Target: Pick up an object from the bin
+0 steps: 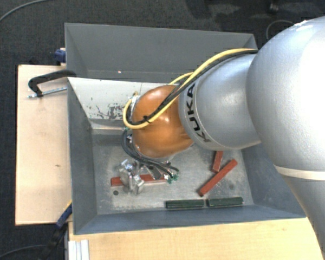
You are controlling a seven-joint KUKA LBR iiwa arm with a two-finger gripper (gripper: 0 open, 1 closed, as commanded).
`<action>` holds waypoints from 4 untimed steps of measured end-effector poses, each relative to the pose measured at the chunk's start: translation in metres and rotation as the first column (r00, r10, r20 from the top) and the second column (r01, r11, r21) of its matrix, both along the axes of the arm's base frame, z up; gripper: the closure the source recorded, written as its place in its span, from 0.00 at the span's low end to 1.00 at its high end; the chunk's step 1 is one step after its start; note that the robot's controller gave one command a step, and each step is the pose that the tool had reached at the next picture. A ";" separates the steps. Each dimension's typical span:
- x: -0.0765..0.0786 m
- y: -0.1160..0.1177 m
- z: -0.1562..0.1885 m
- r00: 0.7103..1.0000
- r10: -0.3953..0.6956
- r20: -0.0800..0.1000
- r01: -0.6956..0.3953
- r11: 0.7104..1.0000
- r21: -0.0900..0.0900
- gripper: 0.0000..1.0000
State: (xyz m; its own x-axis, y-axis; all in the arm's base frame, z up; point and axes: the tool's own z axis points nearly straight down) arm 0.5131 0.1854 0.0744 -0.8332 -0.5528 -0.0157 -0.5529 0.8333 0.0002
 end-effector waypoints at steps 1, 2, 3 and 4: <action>0.028 -0.003 0.144 1.000 -0.027 0.002 0.027 1.000 -0.003 1.00; 0.025 -0.004 0.138 1.000 -0.026 -0.009 0.026 1.000 -0.005 0.00; 0.041 0.019 -0.004 0.939 -0.342 -0.017 0.342 0.940 -0.010 0.00; 0.048 0.027 0.013 0.999 -0.038 -0.007 0.038 0.999 -0.005 0.00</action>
Offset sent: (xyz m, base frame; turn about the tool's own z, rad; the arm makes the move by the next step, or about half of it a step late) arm 0.0244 -0.0049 0.1371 0.0250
